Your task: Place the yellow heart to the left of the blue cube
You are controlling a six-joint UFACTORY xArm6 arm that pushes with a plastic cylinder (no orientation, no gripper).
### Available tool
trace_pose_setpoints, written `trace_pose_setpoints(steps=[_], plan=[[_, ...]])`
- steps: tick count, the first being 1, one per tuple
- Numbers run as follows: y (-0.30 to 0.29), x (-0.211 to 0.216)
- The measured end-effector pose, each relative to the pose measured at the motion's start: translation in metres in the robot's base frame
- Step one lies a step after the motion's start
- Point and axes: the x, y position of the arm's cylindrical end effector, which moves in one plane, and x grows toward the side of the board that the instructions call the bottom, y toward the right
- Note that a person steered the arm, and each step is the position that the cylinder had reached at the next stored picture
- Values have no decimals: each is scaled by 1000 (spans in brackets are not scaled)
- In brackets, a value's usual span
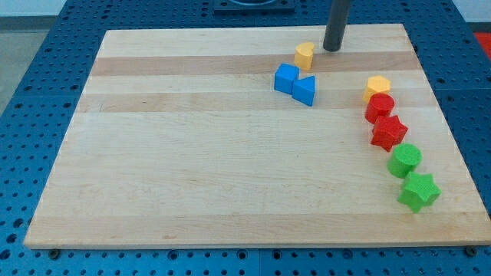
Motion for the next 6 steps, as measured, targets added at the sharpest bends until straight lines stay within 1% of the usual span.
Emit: trace_pose_setpoints(steps=[1,4,6], plan=[[-5,11],[-65,11],[-92,11]])
